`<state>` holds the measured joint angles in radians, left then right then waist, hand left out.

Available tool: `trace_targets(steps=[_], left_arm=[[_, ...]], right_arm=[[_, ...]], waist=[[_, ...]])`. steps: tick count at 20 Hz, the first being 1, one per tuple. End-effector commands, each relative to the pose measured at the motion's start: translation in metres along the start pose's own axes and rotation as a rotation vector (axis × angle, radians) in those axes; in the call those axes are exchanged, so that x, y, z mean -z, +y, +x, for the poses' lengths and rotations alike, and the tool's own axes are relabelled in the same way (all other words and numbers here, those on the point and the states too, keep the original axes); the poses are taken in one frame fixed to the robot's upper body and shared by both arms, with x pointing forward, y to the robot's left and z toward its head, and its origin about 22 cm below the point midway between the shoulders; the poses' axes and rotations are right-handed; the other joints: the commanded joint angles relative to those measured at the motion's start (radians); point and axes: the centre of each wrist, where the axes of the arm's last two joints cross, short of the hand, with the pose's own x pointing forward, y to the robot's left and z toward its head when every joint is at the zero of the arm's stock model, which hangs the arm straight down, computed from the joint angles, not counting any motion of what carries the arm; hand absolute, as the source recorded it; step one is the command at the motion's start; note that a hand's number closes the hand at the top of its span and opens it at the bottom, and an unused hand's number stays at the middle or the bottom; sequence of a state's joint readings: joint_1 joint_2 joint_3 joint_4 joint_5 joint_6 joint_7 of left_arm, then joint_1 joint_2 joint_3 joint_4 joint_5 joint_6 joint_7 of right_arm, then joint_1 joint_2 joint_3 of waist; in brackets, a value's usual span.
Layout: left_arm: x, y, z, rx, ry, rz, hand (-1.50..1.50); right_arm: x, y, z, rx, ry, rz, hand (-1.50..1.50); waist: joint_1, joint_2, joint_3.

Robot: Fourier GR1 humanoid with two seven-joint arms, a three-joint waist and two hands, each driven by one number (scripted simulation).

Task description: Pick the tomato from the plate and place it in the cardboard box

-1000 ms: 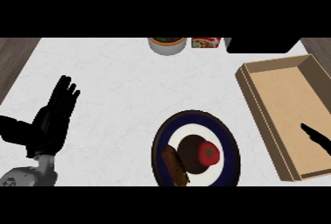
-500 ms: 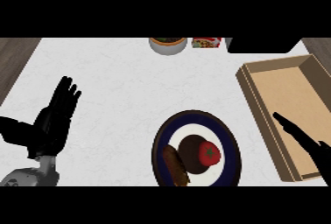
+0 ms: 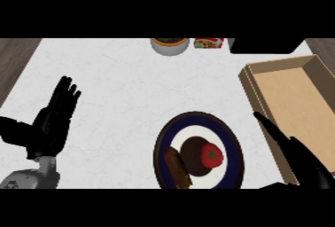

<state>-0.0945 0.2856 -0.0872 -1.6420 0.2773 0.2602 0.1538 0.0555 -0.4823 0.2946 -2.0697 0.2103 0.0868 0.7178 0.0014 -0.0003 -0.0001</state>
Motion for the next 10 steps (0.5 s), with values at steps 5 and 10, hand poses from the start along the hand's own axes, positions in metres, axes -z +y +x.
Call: trace_targets(steps=[5,10], left_arm=[[0.009,-0.001,0.003,-0.010,0.004,-0.021,0.00],[0.009,-0.007,0.000,-0.017,-0.008,-0.010,0.00]], right_arm=[[0.008,0.035,0.012,0.022,0.035,0.014,-1.50],[0.036,0.039,0.003,0.019,0.013,-0.015,-1.50]], waist=[[-0.001,0.000,0.000],[-0.001,0.001,0.000]])
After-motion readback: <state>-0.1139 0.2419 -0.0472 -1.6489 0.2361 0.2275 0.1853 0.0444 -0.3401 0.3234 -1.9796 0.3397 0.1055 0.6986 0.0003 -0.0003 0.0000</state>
